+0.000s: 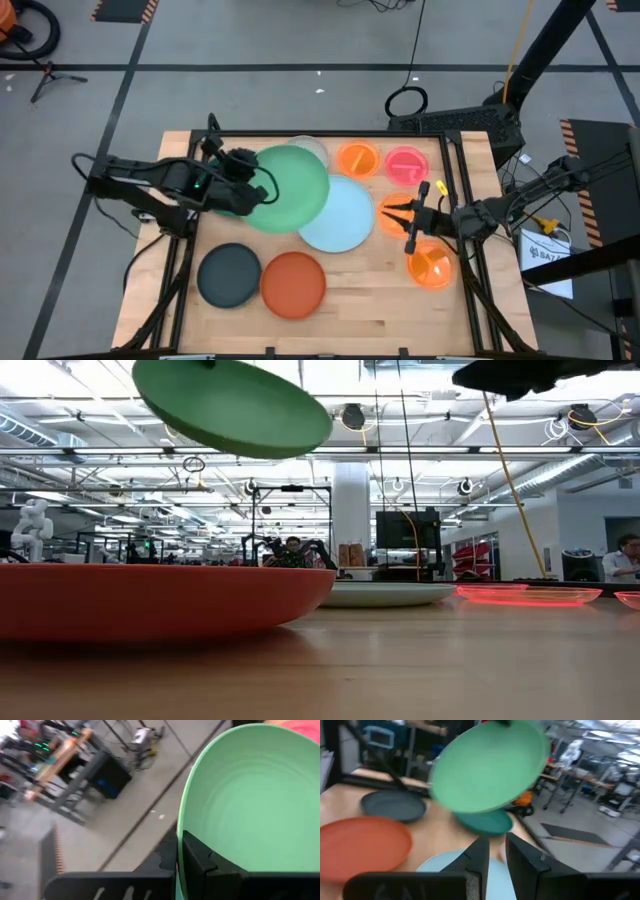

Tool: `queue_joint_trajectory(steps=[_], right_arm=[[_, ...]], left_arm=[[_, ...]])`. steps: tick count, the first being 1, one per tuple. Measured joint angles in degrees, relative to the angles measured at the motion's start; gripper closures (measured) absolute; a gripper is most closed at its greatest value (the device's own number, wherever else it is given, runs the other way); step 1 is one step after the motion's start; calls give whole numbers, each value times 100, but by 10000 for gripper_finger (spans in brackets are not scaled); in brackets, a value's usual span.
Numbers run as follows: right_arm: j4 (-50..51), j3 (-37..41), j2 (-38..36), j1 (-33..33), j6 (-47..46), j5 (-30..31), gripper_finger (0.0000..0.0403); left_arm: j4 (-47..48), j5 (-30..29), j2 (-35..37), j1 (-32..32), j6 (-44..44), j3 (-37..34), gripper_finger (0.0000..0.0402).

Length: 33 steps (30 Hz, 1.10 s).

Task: Stack plastic plates
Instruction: Stack the light green plate on top of the light blue plate

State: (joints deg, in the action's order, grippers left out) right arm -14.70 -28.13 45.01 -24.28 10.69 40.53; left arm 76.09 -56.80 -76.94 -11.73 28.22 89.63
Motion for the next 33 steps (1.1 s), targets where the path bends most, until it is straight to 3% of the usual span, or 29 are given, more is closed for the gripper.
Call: queue_joint_trajectory(steps=[9,17,24,33], right_arm=[[-62,-1,0,603,171,-12,346],[-130,2,0,989,202,-32,346],[-135,0,2,1211,202,-643,346],[-117,0,2,1329,57,-771,346]], left_arm=[[-2555,1669,1057,620,-984,-2105,392],[-5173,3246,1242,1563,-1607,-3680,392],[-6187,3738,881,2141,-1311,-4196,392],[-7374,3921,-302,2408,-1195,-4197,392]])
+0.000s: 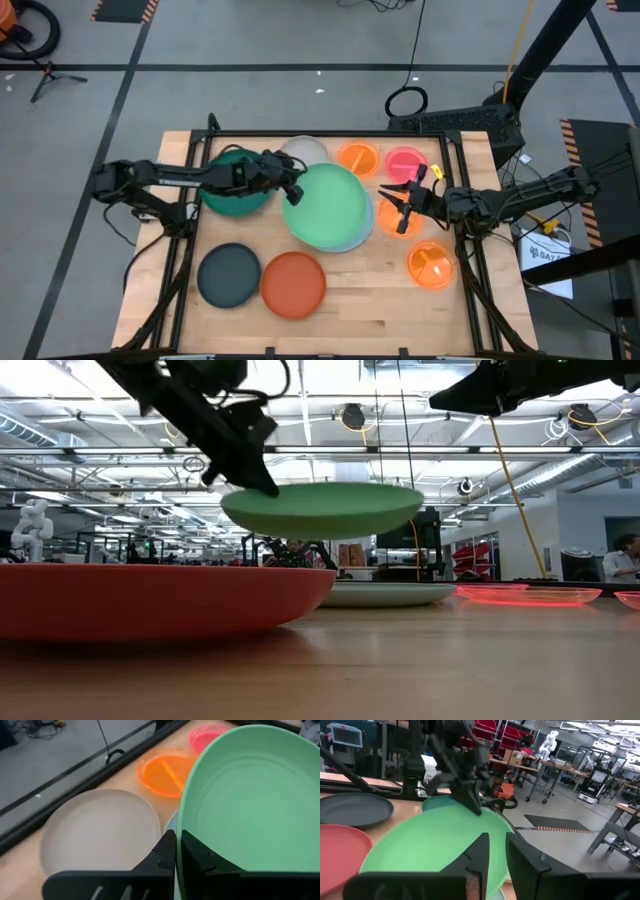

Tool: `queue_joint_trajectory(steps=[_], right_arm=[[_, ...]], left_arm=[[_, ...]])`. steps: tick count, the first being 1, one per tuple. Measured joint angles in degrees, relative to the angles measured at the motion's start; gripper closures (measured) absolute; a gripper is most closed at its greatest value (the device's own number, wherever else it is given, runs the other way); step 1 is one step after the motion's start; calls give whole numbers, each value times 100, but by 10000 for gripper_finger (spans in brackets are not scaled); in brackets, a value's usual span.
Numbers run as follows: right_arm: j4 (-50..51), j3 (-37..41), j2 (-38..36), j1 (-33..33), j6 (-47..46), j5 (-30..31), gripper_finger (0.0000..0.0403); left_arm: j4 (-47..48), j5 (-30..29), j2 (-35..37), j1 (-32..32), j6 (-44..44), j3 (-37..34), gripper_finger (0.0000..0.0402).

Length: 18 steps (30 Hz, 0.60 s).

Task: Stack plastic plates
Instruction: Stack the light green plate on top of the light blue plate

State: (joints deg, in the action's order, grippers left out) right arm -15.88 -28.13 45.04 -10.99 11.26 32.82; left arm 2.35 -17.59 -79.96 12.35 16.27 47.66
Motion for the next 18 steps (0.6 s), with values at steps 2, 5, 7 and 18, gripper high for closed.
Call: queue_joint_trajectory(steps=[2,5,7,18], right_arm=[[0,0,0,5,-2,0,346],[0,-1,0,5,4,2,346],[0,0,0,5,25,2,346],[138,-1,0,3,60,7,346]], left_arm=[[-31,-6,-237,52,11,96,392],[-44,-6,-502,100,77,280,392],[-93,0,-708,117,144,437,392],[230,170,-1690,115,174,1191,392]])
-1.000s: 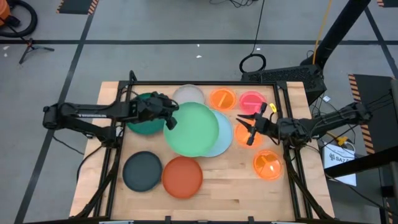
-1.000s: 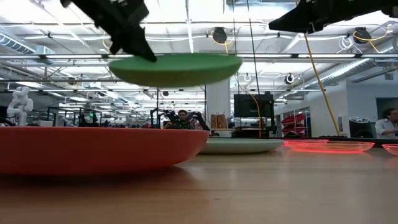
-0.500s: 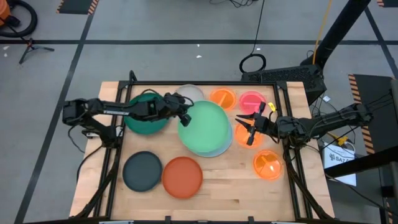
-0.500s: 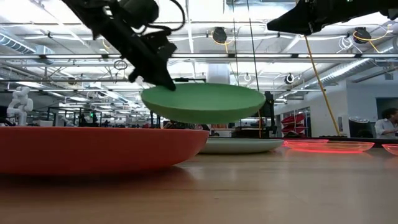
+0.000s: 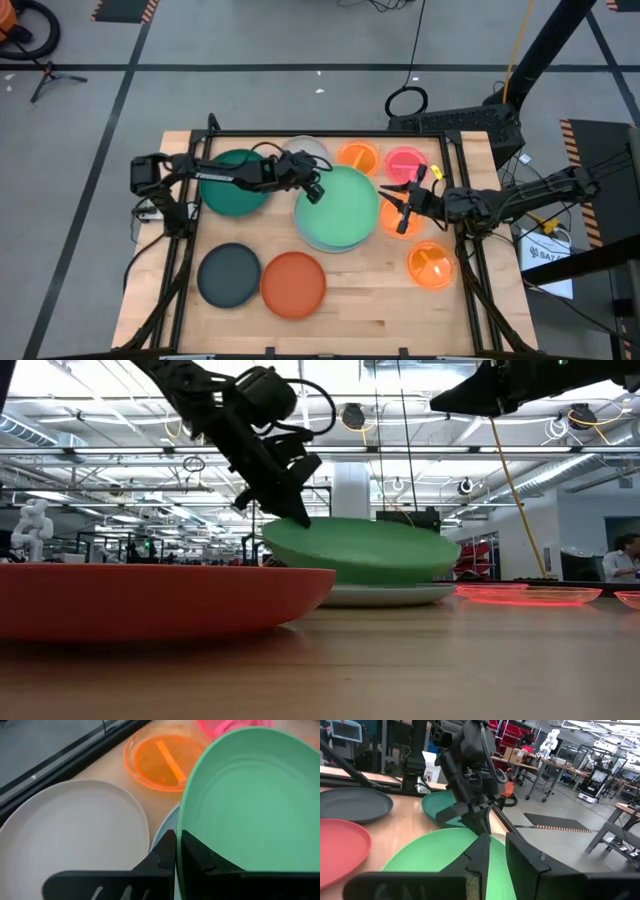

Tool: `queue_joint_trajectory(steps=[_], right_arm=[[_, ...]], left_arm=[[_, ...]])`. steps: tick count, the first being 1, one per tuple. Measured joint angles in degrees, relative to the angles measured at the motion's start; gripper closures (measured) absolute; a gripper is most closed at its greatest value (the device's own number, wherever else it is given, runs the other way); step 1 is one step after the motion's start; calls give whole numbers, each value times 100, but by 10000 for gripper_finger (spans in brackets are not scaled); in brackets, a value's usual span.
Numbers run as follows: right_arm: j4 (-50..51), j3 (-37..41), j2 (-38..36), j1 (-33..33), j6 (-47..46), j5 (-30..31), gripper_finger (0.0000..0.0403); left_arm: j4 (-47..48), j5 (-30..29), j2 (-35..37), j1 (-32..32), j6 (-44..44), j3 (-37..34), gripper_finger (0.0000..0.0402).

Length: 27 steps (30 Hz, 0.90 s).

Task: Stack plastic plates
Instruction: Stack the light green plate on top of the light blue plate, then stack the green plate on top of the light green plate

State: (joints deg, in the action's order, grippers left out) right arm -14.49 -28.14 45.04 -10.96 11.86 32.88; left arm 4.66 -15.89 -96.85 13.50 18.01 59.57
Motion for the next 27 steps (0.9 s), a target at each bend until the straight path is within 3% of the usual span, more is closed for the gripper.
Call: queue_joint_trajectory(steps=[27], right_arm=[[196,0,0,0,102,4,346]], left_arm=[[604,-15,-330,72,770,181,367]])
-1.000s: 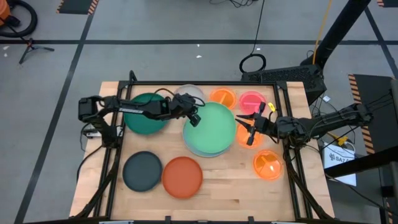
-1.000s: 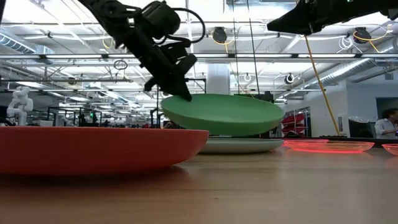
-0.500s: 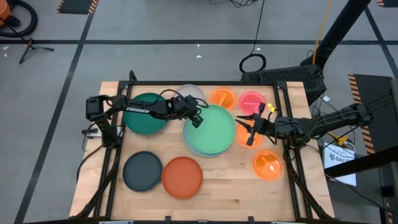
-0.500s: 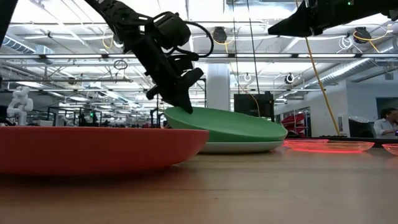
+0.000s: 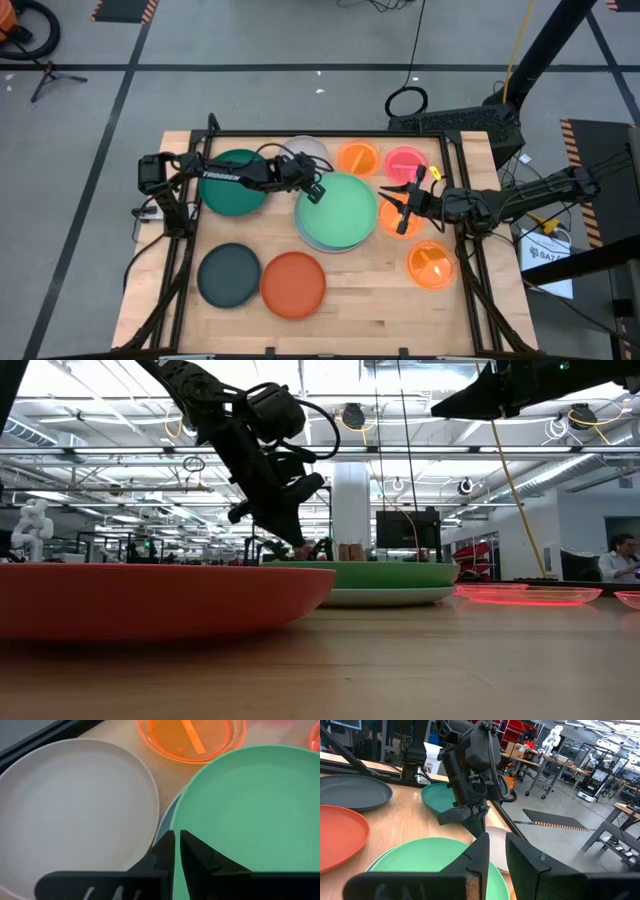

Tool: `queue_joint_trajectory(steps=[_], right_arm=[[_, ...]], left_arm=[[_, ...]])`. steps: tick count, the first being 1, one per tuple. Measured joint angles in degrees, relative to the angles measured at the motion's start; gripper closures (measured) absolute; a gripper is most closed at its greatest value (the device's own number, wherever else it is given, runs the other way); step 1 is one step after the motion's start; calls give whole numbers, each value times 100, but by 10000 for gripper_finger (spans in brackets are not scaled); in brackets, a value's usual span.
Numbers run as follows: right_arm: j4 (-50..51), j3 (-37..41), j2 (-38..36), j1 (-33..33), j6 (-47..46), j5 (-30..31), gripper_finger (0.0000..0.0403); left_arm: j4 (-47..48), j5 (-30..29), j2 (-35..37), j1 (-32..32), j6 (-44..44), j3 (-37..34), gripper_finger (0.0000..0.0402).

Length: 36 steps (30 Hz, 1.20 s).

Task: Stack plastic plates
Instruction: Stack the green plate on top of the light green plate

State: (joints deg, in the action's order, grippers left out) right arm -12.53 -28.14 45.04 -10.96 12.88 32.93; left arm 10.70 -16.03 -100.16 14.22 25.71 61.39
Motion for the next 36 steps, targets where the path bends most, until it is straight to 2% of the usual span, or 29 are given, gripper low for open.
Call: queue_joint_trajectory(steps=[11,21,28,36], right_arm=[[81,1,0,0,-140,0,346],[26,-184,-2,-1,-783,0,346],[220,-424,-2,-2,-1183,-1,346],[459,-426,0,-2,-1013,-13,346]], left_arm=[[167,-7,233,-11,-52,2,366],[2390,-5,1148,-533,-216,2,366],[4005,-21,1250,-1151,-960,0,366],[4620,-44,1248,-1282,-1272,0,364]])
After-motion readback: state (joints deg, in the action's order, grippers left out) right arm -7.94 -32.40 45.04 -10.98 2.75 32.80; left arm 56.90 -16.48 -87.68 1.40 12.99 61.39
